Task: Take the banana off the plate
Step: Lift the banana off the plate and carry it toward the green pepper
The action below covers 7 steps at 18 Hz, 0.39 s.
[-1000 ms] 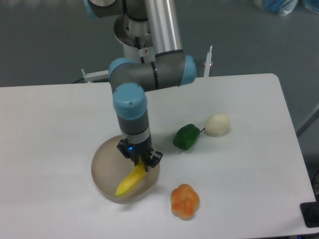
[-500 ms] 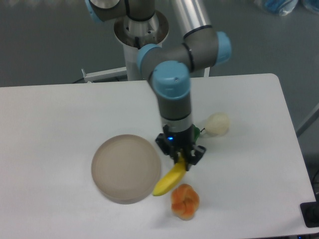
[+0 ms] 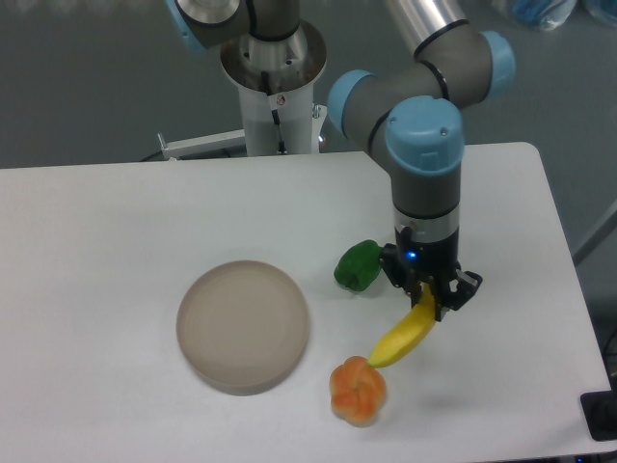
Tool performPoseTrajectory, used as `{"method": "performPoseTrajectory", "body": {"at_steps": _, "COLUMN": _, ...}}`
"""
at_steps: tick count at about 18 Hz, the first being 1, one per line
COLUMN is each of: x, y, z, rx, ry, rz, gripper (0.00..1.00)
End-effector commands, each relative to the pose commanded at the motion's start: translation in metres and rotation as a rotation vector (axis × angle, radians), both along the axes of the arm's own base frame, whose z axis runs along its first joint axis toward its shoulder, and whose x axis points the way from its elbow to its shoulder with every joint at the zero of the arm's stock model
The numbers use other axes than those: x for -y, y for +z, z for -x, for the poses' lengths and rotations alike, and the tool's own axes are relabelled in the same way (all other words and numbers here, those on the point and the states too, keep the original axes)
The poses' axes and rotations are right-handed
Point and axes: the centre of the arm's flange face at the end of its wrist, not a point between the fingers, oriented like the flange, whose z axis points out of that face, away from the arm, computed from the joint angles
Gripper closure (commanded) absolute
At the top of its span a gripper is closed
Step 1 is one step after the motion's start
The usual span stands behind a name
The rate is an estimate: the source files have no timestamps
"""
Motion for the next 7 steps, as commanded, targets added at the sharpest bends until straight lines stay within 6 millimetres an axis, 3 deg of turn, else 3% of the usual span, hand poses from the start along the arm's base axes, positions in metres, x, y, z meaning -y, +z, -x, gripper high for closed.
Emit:
{"method": "performPoseTrajectory", "body": {"at_steps": 2, "x": 0.009, "y": 0.001, "z": 0.013, "rx": -0.003, "ry": 0.01, "rz": 0.003, "gripper": 0.75}}
{"method": "performPoseTrajectory", "body": {"at_steps": 7, "x": 0.011, "y": 0.002, "z": 0.016, "rx": -0.005, "ry": 0.011, "rz": 0.005, "gripper": 0.75}}
